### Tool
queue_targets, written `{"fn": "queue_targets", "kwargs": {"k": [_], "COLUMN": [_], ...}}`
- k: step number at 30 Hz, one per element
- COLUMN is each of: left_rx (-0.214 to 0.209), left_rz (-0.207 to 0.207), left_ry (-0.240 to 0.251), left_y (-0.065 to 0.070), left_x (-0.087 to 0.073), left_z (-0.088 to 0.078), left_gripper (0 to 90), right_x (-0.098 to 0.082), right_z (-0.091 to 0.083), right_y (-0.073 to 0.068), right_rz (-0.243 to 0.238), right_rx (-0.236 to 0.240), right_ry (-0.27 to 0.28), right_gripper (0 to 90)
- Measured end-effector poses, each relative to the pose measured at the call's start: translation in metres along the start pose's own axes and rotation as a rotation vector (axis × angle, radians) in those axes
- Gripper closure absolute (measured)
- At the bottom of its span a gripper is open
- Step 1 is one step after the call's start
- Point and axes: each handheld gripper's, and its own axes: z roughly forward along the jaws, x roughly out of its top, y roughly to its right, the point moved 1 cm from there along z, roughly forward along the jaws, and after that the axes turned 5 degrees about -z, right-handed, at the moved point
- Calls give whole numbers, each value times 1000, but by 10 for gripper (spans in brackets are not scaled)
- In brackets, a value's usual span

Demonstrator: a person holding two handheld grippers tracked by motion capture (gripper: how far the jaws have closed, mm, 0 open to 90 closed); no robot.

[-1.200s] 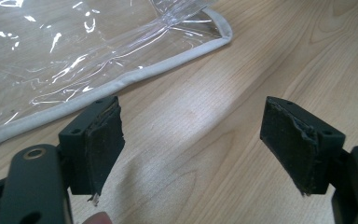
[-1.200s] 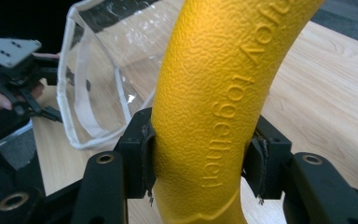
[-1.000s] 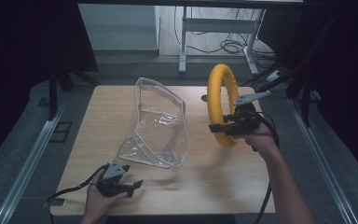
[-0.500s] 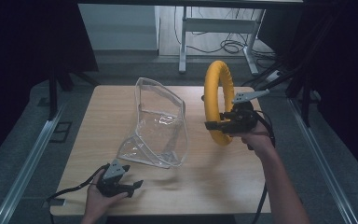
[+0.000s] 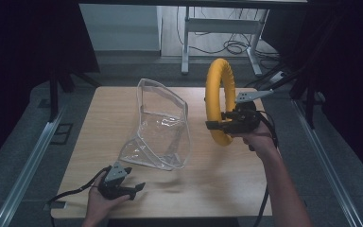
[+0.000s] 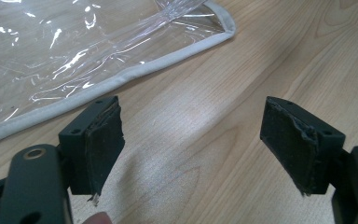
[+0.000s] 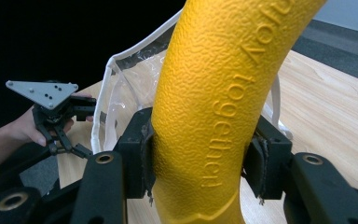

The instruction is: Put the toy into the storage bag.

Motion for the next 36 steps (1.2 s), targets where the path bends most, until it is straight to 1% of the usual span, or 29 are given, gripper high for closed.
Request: {"fn": "queue_targets", "kwargs": {"k": [12,25,31,36], "left_rx": [-1,1,-1,1], "left_rz": [-3,-1,-2,0], "left_ry": [2,0,-2,-1], "left_y": [0,0,0,0], "left_x": [0,0,0,0], "left_z": [0,1,2,1], "left_gripper": [211,211,211,211], "right_x": [7,18,27,38], "right_z": [0,-1,-1,2], "right_y": [-4,-11,-17,-24], "right_rz": [-3,-20,-38,-54], "right_rx": [14,28,41,62], "right_ry": [25,53,70,84], "right_gripper": [504,503,503,502]}}
